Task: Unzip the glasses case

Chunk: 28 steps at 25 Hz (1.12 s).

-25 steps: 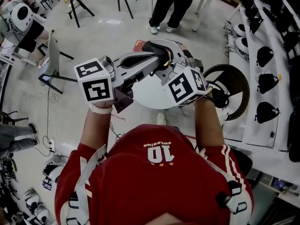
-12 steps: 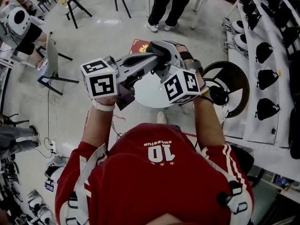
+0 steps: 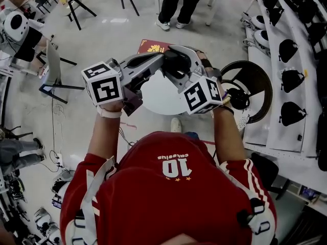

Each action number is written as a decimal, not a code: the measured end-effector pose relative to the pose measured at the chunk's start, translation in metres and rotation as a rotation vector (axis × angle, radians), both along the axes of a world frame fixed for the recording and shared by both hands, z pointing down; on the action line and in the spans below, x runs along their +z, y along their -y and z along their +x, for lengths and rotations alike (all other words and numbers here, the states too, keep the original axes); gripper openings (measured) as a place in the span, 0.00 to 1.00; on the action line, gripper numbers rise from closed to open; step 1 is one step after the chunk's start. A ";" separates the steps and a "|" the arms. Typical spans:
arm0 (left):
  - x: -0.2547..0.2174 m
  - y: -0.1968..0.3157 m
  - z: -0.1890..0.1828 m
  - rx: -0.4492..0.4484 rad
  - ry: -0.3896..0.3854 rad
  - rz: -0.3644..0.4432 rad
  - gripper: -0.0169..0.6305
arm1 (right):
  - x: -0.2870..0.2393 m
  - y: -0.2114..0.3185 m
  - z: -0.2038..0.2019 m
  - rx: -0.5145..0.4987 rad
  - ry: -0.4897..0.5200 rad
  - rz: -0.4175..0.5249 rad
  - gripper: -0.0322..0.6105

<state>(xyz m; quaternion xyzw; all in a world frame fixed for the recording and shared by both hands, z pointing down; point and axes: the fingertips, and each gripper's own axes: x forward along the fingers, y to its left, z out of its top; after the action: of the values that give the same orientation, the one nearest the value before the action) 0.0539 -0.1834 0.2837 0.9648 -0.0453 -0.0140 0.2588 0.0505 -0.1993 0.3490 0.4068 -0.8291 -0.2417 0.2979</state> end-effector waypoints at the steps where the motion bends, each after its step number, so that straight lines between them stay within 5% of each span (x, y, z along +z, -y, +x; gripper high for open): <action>1: -0.002 0.000 0.002 0.005 -0.001 0.004 0.04 | 0.000 -0.001 0.004 -0.003 0.034 -0.006 0.44; 12: -0.056 -0.014 0.020 0.122 -0.103 0.049 0.04 | -0.021 -0.003 0.040 -0.041 0.276 0.038 0.44; 20: -0.052 -0.003 0.020 0.076 -0.080 0.070 0.04 | -0.019 0.000 0.054 -0.010 0.232 -0.012 0.40; 28: -0.033 0.002 0.033 0.041 0.029 0.125 0.04 | 0.010 0.017 0.057 0.071 0.124 -0.140 0.36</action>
<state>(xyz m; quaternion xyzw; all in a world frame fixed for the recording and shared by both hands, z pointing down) 0.0865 -0.1856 0.2510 0.9799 -0.0285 0.0022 0.1976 0.1074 -0.2160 0.3586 0.4282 -0.8458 -0.1469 0.2823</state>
